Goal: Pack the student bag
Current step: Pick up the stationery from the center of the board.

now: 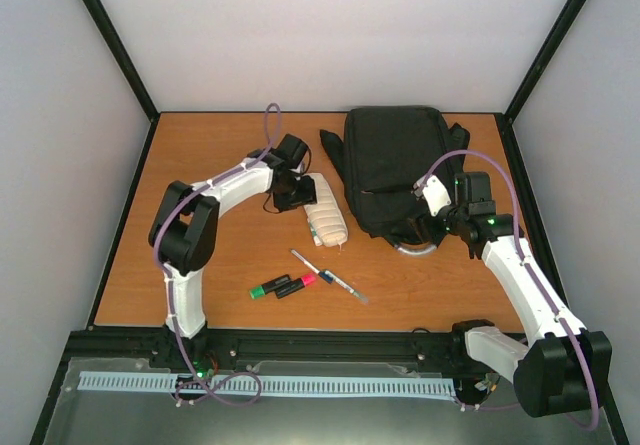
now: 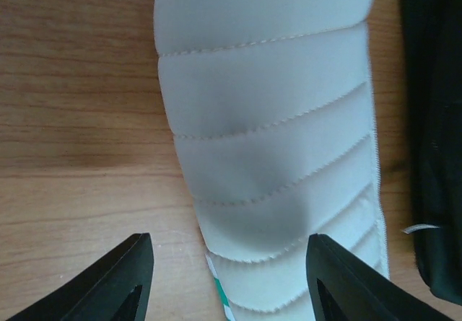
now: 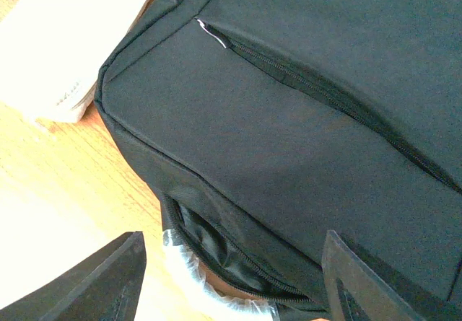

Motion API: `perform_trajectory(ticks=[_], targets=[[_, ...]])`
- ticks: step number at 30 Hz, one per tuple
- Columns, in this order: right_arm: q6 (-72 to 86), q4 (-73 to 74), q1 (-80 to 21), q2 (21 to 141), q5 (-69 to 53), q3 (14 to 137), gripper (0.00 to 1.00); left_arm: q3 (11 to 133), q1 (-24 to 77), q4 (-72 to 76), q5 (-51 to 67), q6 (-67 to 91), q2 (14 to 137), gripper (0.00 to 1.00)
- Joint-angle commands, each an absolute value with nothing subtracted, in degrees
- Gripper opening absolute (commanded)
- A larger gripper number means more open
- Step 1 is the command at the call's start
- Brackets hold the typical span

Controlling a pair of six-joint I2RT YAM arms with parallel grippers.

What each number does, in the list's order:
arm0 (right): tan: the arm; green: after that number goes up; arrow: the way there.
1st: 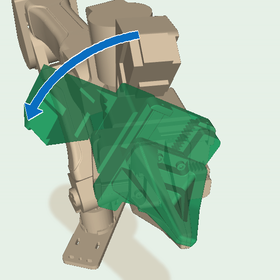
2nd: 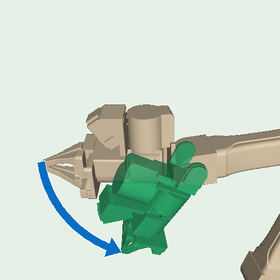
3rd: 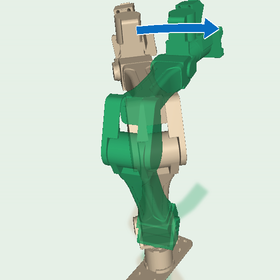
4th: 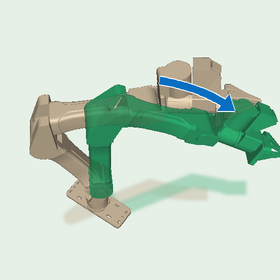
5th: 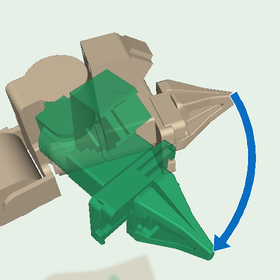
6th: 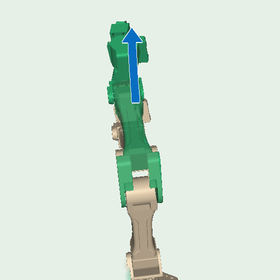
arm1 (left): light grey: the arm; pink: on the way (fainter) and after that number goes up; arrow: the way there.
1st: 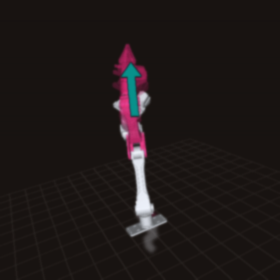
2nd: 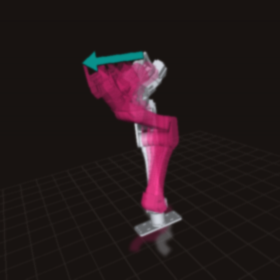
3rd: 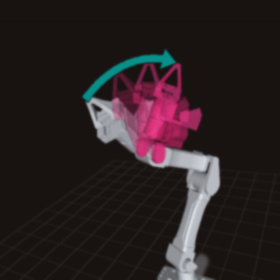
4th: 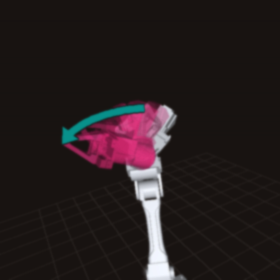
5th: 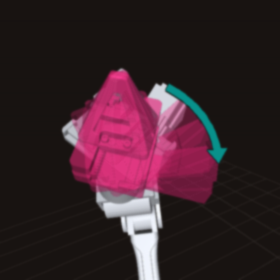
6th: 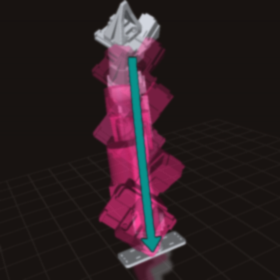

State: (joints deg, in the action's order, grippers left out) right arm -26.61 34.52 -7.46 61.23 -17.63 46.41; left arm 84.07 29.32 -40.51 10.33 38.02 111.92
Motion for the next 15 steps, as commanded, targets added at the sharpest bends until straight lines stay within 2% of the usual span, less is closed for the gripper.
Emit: perform_trajectory(ticks=[1,7,12,15], targets=[[-26.90,34.54,-7.29,60.58,-17.89,45.73,0.69,87.15,29.53,-39.97,10.13,40.67,114.74,0.61],[-27.09,34.48,-7.29,60.87,-17.94,45.68,0.69,88.47,29.53,-38.14,12.45,41.04,117.80,0.56],[-27.24,34.63,-7.29,61.42,-17.97,45.71,0.70,89.12,29.53,-36.65,12.68,41.31,118.59,0.40],[-27.19,34.66,-7.29,61.37,-17.93,45.70,0.70,89.25,29.53,-35.90,12.35,41.24,118.93,0.36]])
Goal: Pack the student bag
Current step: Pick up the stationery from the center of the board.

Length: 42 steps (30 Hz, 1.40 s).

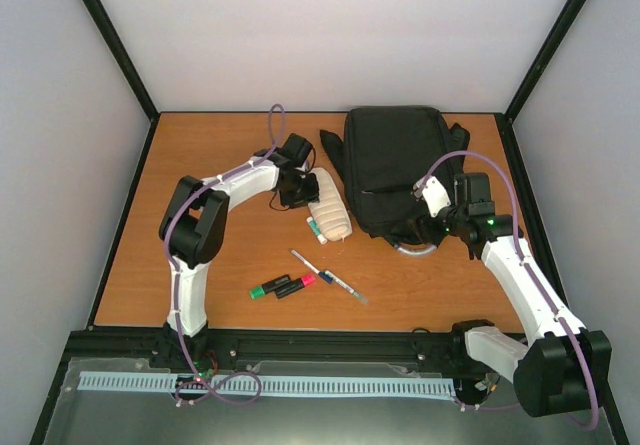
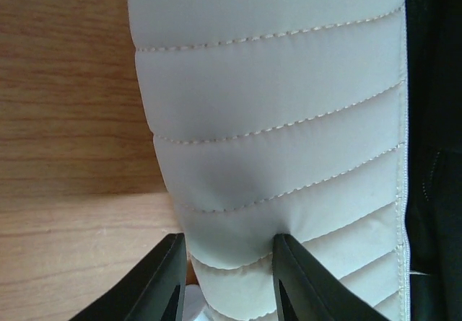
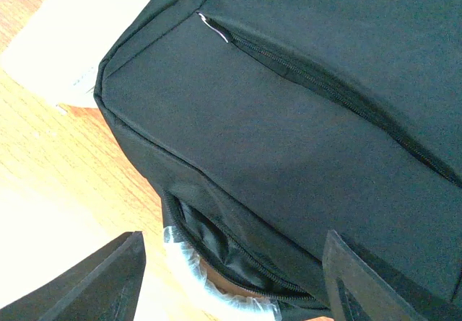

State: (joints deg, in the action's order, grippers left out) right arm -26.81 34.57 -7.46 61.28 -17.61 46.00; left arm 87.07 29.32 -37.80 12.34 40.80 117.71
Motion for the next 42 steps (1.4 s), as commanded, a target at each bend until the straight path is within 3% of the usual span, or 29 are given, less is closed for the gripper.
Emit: perform_trajectory(ticks=[1,4,7,22,30,42], targets=[[-27.24,34.64,-7.29,61.39,-17.93,45.70,0.70,89.50,29.53,-35.90,12.35,41.19,119.19,0.35],[-27.20,34.64,-7.28,61.52,-17.93,45.73,0.70,90.06,29.53,-35.68,13.24,41.46,120.11,0.39],[-27.24,34.63,-7.29,61.61,-17.95,45.70,0.70,89.65,29.53,-34.48,13.90,42.27,120.24,0.54],[-27.47,34.81,-7.29,62.18,-18.10,45.74,0.70,86.73,29.53,-23.11,19.80,42.85,118.70,0.59],[-27.49,34.99,-7.29,62.58,-18.19,45.78,0.70,86.22,29.53,-23.08,20.98,43.84,119.85,0.46],[-27.21,34.89,-7.29,62.93,-17.98,45.80,0.70,81.66,29.53,-22.22,17.78,44.12,112.19,0.11]])
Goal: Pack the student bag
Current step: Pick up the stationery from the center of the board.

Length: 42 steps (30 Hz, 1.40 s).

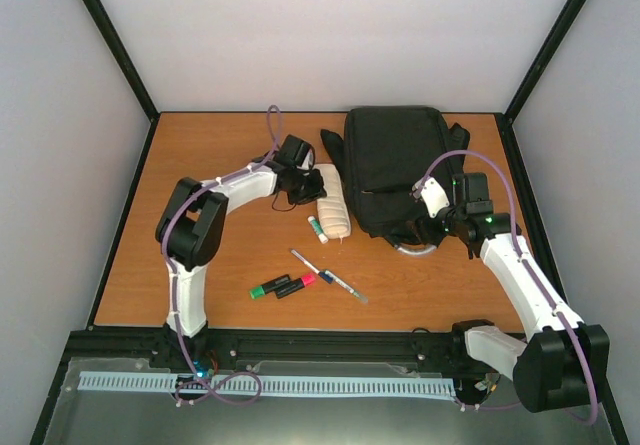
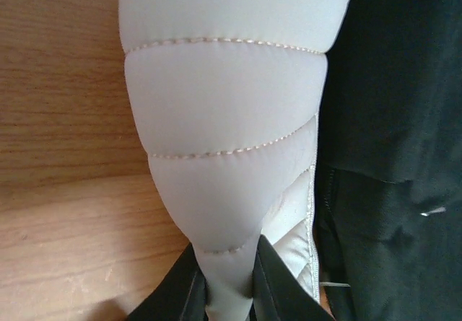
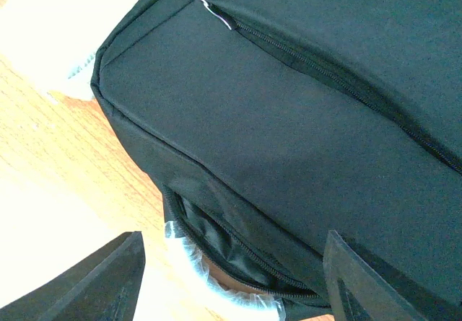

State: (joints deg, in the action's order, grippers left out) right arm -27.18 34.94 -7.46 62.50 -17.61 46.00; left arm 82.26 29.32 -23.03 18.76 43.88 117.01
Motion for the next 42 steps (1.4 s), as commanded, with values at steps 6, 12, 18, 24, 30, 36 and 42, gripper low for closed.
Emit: perform_trajectory(ticks=[6,12,18,24,30,36,42], targets=[[-25.69,34.66,-7.29,63.37,-17.52,46.28,0.70,78.31,29.52,-20.92,18.02,43.50,105.56,0.03],[-21.63,34.84,-7.14,62.83,-13.12,50.08,0.84,78.82,29.53,-19.10,20.98,41.71,100.82,0.01],[-18.84,42.87,-6.33,66.10,-22.28,61.39,1.00,79.44,29.53,-12.00,24.58,44.54,98.71,0.01],[-14.06,48.87,-6.33,73.72,-37.69,72.87,1.00,77.74,30.41,0.38,27.68,49.99,98.04,0.01],[-7.93,45.06,-7.59,78.62,-47.90,74.78,1.00,73.54,32.34,12.32,26.28,54.40,96.60,0.01],[-5.30,45.64,-10.00,83.81,-50.89,79.27,0.99,73.36,33.30,17.11,25.64,56.70,96.90,0.01],[-3.92,46.04,-12.83,87.97,-47.26,80.58,0.93,74.39,33.91,19.00,26.02,59.06,98.00,0.01]])
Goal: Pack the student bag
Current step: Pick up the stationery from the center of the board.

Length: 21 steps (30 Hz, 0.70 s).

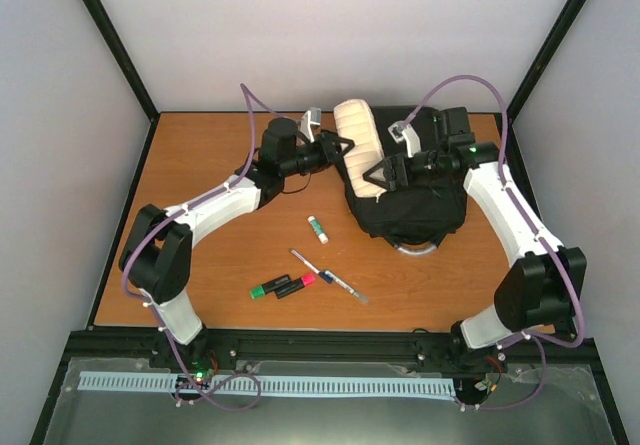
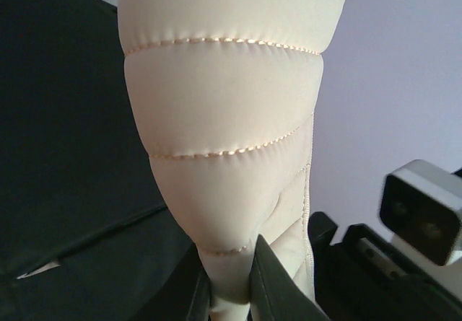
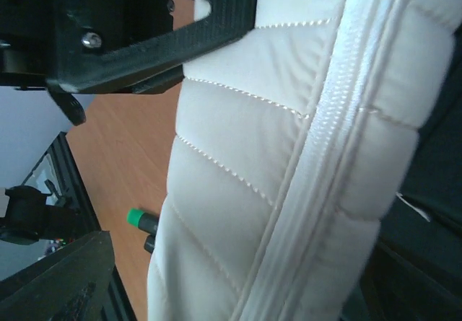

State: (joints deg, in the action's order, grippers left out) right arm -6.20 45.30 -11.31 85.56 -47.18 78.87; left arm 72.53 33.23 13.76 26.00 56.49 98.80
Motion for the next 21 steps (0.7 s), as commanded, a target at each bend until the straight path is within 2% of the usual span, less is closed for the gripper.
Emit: perform_trajectory(ticks=[1,4,6,9,11,13,15,17,21], targets=[[-3.68,45.82,-13.09,88.40,-47.55,80.62,0.91,74.56,34.00,19.38,25.97,59.33,98.13,0.01],[-2.93,44.68,-13.19,88.16,-47.72,80.08,0.82,75.03,34.31,19.22,25.53,59.52,98.47,0.01],[-2.75,43.81,-13.20,87.19,-47.13,79.54,0.74,75.31,34.44,18.96,25.17,59.70,98.88,0.01],[-2.48,42.72,-13.10,85.80,-47.50,78.69,0.52,75.72,34.73,19.07,24.97,59.81,99.81,0.04],[-2.45,42.41,-13.18,85.61,-47.80,78.34,0.39,76.37,35.03,18.52,25.03,59.46,100.55,0.17],[-2.46,42.57,-12.88,85.58,-47.08,78.20,0.31,77.62,35.37,16.28,24.93,57.86,101.34,0.34],[-2.67,42.78,-11.97,85.21,-45.78,77.99,0.27,78.89,35.65,12.56,24.06,55.99,101.91,0.46],[-3.75,43.24,-10.12,84.21,-43.79,77.60,0.27,79.55,35.81,9.23,22.84,53.77,102.13,0.52],[-8.45,43.96,-3.70,79.87,-39.26,74.36,0.25,81.38,36.50,0.45,18.96,45.88,101.93,0.55]])
